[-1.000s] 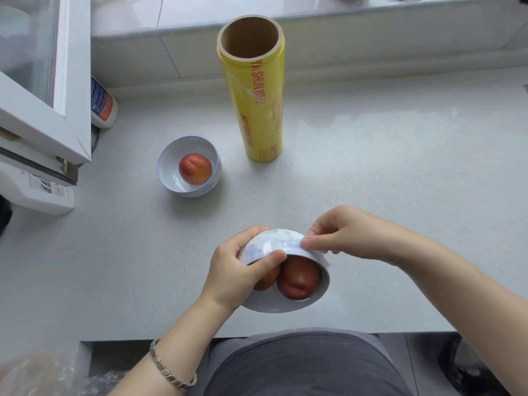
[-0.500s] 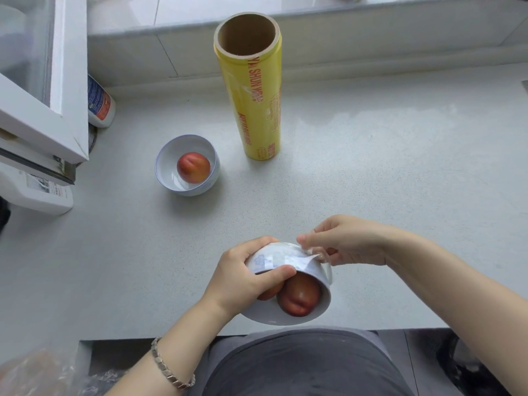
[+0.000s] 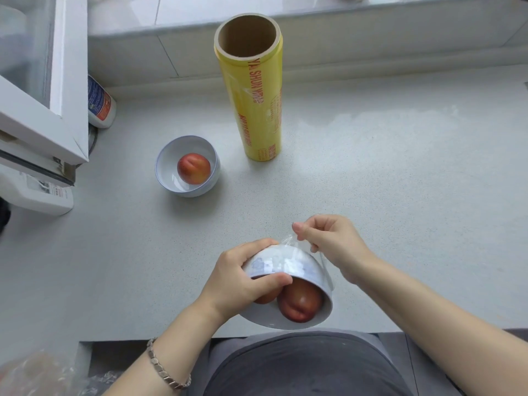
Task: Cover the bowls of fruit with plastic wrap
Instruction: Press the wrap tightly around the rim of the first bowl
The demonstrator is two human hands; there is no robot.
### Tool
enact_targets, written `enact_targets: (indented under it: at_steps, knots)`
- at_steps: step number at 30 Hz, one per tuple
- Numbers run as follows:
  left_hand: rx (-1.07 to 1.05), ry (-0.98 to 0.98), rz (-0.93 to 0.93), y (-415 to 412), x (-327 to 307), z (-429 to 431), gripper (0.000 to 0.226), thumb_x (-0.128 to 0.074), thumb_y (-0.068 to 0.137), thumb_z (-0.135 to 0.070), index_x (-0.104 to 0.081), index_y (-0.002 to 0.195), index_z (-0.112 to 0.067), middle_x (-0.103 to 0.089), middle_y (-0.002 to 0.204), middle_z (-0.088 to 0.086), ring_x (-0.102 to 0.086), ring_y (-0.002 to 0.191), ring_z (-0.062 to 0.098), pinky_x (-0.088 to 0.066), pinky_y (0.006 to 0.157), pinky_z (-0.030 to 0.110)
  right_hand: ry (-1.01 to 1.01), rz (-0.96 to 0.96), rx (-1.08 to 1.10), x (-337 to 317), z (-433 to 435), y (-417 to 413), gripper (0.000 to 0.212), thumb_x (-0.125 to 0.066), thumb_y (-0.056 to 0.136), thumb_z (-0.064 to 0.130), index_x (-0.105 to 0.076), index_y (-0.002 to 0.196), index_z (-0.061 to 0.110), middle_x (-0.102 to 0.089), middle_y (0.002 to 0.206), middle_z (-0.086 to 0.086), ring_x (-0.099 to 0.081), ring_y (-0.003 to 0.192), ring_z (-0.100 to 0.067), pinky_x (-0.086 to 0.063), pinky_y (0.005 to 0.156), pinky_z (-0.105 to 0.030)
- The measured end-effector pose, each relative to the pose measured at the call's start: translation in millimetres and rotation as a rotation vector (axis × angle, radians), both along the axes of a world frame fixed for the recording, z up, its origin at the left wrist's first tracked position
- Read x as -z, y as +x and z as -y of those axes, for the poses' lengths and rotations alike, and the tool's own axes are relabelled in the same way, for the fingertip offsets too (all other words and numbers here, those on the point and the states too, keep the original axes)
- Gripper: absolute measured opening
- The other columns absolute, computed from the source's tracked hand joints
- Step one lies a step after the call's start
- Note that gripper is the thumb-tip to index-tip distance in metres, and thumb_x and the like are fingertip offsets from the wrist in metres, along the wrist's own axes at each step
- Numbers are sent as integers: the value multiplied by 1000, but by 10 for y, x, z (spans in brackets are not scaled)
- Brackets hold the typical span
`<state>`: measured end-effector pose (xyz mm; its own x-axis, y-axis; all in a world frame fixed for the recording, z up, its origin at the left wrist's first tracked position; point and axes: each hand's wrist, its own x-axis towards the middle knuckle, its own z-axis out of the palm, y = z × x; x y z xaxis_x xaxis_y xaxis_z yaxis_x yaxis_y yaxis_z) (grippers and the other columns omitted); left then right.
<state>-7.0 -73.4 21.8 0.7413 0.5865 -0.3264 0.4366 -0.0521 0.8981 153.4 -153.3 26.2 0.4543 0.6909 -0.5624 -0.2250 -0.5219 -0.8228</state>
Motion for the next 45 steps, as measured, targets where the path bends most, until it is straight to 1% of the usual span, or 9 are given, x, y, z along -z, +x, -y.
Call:
enact_targets:
  at_steps: [7, 13, 16, 21, 24, 28, 35, 42, 45]
  knots:
    - [-29, 72, 140, 6, -33, -28, 56, -69, 40, -80, -63, 91, -59, -65, 97, -30, -60, 91, -5, -44, 82, 10, -31, 194, -105, 15, -91, -11, 26, -67, 81, 24, -59, 58, 15, -46, 55, -2, -38, 51, -8, -31, 51, -22]
    - [-4, 95, 167, 28, -81, -61, 57, -70, 39, -80, -62, 92, -60, -65, 95, -32, -60, 89, -6, -45, 80, 11, -178, -163, -243, -52, -97, 123, 30, -70, 79, 27, -55, 56, 14, -48, 51, 1, -45, 45, -7, -41, 44, -14]
    - [-28, 75, 178, 9, -74, -55, 56, -71, 39, -78, -65, 90, -56, -67, 94, -27, -62, 88, -4, -46, 79, 13, -268, -61, -289, 3, -59, 151, 19, -73, 76, 20, -60, 64, 14, -52, 54, 2, -48, 48, -9, -45, 50, -17]
    - [-170, 20, 158, -17, -45, -84, 58, -77, 35, -68, -67, 85, -39, -70, 87, -26, -63, 85, -6, -45, 76, 8, 165, 302, 16, -237, 16, 232, 7, -64, 83, 19, -68, 78, 22, -67, 74, 2, -63, 70, -10, -50, 71, -16]
    - [-204, 20, 124, -31, -5, -109, 50, -73, 40, -53, -66, 86, -36, -70, 85, -25, -63, 83, -4, -45, 75, 9, 416, 432, -284, -463, 100, 84, 25, -54, 84, 33, -71, 93, 18, -71, 95, 6, -64, 91, 0, -45, 83, -12]
    - [-193, 19, 150, -20, -12, -97, 51, -76, 42, -61, -65, 86, -39, -70, 86, -27, -63, 84, -7, -46, 75, 9, 341, 541, -595, -318, 147, -124, 50, -47, 83, 49, -60, 120, 19, -59, 126, 9, -49, 117, 5, -35, 100, -11]
    - [-237, -7, 144, -6, 14, -74, 65, -74, 35, -73, -66, 86, -34, -71, 83, -21, -64, 82, -5, -47, 73, 10, 183, 220, -569, -201, 41, -71, 41, -52, 64, 64, -52, 103, 51, -59, 109, 29, -52, 105, 12, -38, 88, -5]
    - [-459, -142, 203, 40, 58, -113, 67, -72, 43, -66, -67, 87, -17, -71, 78, -7, -64, 76, 5, -49, 70, 20, 242, -174, -442, -78, 219, 159, 60, -72, 65, 46, -59, 117, 19, -69, 107, 6, -63, 105, -10, -48, 85, -19]
    - [-485, -305, 199, 106, 71, -82, 68, -70, 54, -68, -66, 90, -10, -71, 79, -4, -64, 75, 8, -51, 68, 23, 246, -151, -279, -33, 214, 171, 40, -69, 69, 29, -64, 106, 15, -73, 89, 7, -67, 88, -8, -49, 75, -16]
